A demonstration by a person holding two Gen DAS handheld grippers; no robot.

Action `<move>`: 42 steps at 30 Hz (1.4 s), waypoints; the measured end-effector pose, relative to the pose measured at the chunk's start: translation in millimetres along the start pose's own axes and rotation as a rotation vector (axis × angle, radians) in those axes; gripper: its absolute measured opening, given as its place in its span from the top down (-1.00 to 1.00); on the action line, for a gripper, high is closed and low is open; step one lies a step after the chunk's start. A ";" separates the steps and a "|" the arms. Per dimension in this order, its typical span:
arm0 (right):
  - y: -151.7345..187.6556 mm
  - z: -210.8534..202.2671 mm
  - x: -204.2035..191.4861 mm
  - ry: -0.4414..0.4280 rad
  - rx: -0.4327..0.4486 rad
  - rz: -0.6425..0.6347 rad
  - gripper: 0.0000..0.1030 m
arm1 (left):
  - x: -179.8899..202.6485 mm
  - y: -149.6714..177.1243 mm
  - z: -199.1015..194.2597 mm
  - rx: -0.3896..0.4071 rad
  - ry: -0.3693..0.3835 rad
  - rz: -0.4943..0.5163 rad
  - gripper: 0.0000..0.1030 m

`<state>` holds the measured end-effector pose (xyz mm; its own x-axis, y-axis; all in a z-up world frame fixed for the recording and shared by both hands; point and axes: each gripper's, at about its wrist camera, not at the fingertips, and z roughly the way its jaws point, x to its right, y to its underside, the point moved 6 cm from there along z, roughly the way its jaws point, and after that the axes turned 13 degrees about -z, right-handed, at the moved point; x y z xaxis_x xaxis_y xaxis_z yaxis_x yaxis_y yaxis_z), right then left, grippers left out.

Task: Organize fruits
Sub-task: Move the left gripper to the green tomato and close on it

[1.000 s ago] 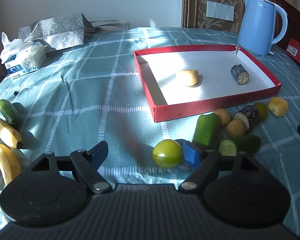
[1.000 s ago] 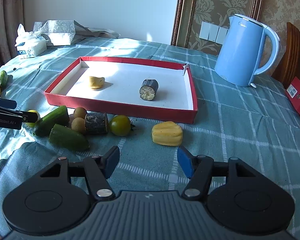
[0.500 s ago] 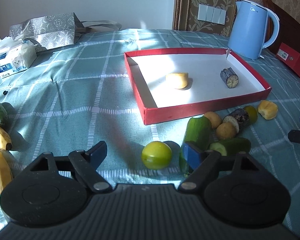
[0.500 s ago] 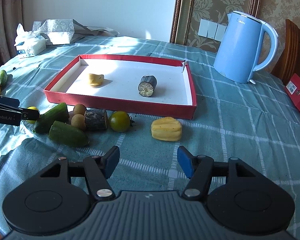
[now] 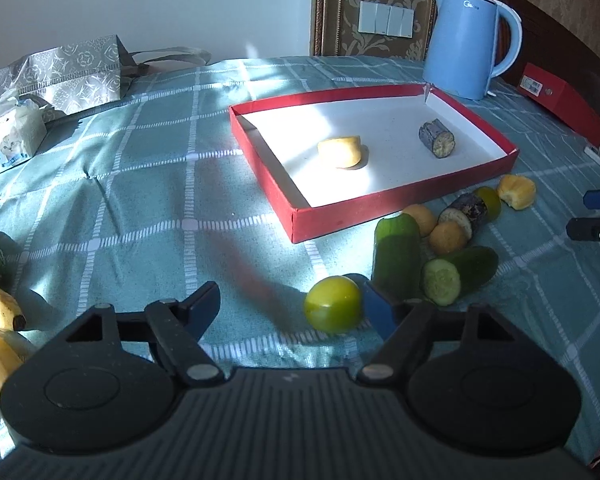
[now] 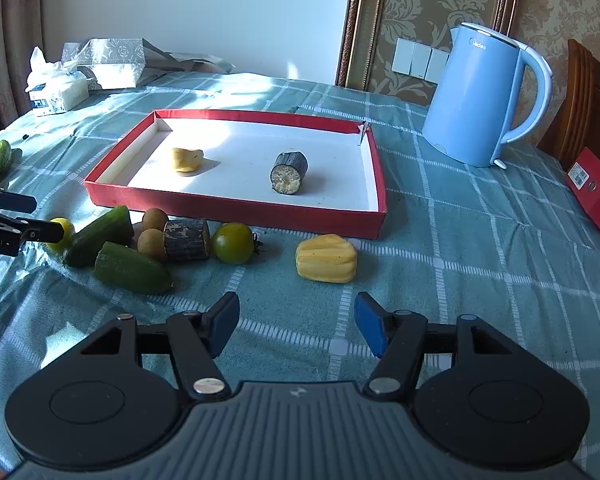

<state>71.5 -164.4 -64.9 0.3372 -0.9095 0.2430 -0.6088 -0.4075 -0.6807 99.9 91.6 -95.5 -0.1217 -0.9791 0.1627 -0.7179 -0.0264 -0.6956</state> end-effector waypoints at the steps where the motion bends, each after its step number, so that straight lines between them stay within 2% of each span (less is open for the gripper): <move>1: 0.1 -0.7 -0.1 0.001 0.002 -0.002 -0.22 | -2.4 -0.6 -2.5 -0.003 0.000 0.003 -0.48; 4: 1.6 0.1 -0.1 0.000 -0.003 0.004 -0.22 | -1.5 -0.7 -1.8 -0.011 0.004 0.023 -0.40; 8: 1.9 2.2 0.0 -0.002 -0.009 0.005 -0.22 | 16.7 4.3 4.8 -0.011 0.000 0.161 -0.40; 11: 2.2 -0.1 -0.8 -0.001 -0.005 0.001 -0.22 | 23.3 4.5 6.8 -0.007 0.006 0.220 -0.41; 16: 4.3 -1.2 -3.1 -0.004 -0.013 -0.001 -0.22 | 9.8 3.6 17.3 -0.055 0.036 0.271 -0.41; 19: 5.2 -4.9 -4.1 0.001 -0.009 -0.009 -0.22 | 0.0 1.2 15.5 -0.056 0.075 0.255 -0.29; 22: 7.6 -5.2 -4.1 0.000 -0.019 -0.003 -0.22 | 4.5 -0.4 13.8 -0.036 0.094 0.309 -0.28; 26: 9.5 -5.4 -5.7 0.003 -0.026 -0.002 -0.22 | 9.8 3.8 23.4 -0.063 0.099 0.358 -0.25; 27: 9.4 -5.9 -6.2 0.004 -0.025 -0.005 -0.22 | 12.2 2.9 23.8 -0.062 0.117 0.362 -0.19; 31: 11.2 -6.6 -7.6 0.004 -0.032 -0.005 -0.22 | 18.3 1.4 24.0 -0.062 0.153 0.408 -0.19; 36: 14.0 -6.5 -6.6 0.008 -0.040 -0.002 -0.22 | 20.1 2.1 28.9 -0.070 0.167 0.429 0.26; 39: 15.6 -5.9 -5.5 0.006 -0.045 0.003 -0.22 | 23.3 3.2 28.8 -0.065 0.168 0.447 0.38; 42: 15.9 -5.3 -5.5 0.006 -0.045 -0.002 -0.22 | 25.8 5.4 27.9 -0.055 0.150 0.455 0.40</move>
<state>56.2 -166.3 -73.4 0.3341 -0.9092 0.2483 -0.6398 -0.4122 -0.6487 112.0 60.6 -114.5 -0.5267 -0.8487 -0.0477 -0.6033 0.4127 -0.6824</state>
